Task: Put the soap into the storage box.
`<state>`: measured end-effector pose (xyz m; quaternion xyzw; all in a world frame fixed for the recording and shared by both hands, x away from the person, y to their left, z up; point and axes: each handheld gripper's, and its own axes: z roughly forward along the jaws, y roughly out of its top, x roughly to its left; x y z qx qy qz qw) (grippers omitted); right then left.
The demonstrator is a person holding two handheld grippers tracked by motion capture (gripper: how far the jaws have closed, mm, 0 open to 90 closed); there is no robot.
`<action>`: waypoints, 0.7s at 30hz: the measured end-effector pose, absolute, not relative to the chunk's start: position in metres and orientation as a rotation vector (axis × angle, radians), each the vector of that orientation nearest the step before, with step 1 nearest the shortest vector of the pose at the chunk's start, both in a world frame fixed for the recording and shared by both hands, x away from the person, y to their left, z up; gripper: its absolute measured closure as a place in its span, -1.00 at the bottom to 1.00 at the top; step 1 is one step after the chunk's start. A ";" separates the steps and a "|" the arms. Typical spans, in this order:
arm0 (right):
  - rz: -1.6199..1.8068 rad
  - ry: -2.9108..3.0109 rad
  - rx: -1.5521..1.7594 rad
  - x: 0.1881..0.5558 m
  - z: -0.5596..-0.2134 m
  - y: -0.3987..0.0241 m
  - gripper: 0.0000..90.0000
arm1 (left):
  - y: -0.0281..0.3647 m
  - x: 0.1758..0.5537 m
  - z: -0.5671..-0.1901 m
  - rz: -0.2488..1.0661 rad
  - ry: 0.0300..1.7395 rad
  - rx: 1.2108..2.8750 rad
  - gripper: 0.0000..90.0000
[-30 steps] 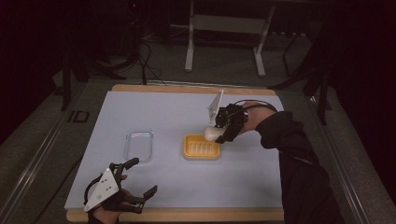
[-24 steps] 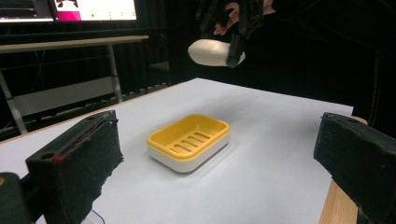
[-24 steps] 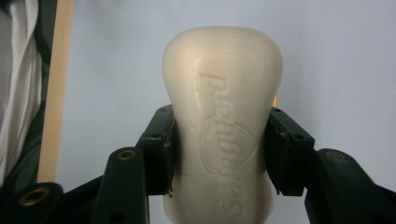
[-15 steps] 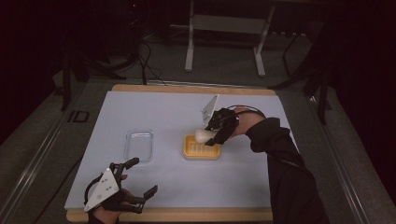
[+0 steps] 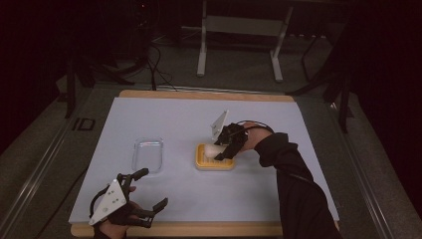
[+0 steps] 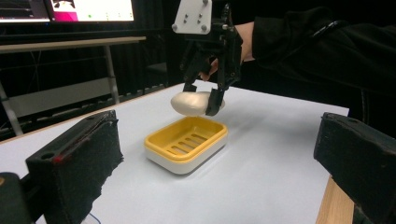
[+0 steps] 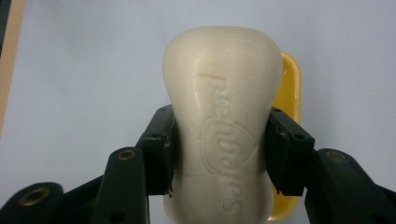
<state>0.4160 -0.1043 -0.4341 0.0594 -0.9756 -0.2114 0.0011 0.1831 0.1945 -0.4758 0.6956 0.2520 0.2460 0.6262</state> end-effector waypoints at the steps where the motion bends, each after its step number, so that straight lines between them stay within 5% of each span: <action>1: -0.669 -3.067 0.192 0.417 -0.436 -0.105 0.10 | 0.195 0.183 -0.476 0.564 0.578 1.596 -0.98; 21: -0.631 -3.061 0.179 0.434 -0.476 -0.100 0.10 | 0.195 0.183 -0.476 0.564 0.577 1.595 -0.98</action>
